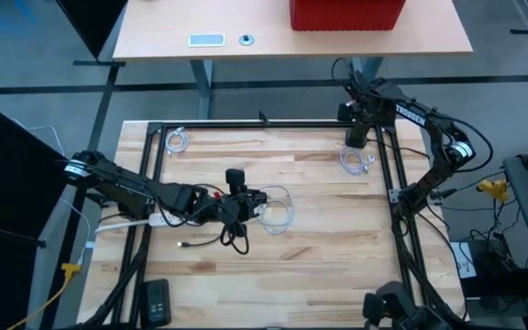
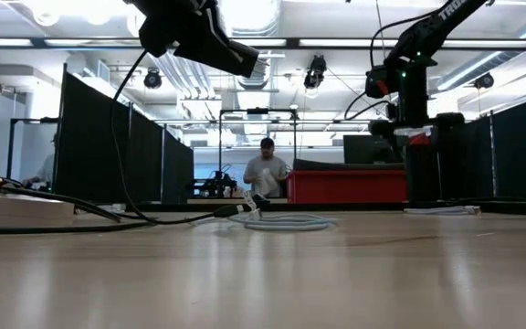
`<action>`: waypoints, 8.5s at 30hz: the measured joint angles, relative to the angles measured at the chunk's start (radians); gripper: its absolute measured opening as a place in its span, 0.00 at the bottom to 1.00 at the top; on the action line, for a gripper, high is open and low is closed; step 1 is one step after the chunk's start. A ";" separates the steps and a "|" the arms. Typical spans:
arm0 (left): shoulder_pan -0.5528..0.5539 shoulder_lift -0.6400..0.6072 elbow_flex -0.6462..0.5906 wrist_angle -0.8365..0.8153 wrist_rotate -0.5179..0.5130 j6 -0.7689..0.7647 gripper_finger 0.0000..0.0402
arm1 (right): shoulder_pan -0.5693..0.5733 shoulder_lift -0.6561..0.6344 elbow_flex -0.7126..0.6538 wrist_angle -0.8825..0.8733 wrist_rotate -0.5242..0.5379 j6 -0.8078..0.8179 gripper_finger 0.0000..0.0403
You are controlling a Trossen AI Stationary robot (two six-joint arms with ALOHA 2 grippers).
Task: Insert USB
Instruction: Insert the black charger adapter into the black outlet extension
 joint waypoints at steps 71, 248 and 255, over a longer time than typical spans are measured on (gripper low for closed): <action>0.401 0.450 -0.121 0.837 0.175 -0.169 0.36 | 0.670 -0.004 -0.025 0.279 -0.020 -0.118 0.65; 0.498 0.717 0.093 1.067 0.333 -0.225 0.36 | 0.611 0.080 -0.068 0.280 -0.145 -0.200 0.65; 0.498 0.554 0.093 0.731 0.349 -0.146 0.59 | 0.611 0.075 -0.066 0.275 -0.152 -0.202 0.65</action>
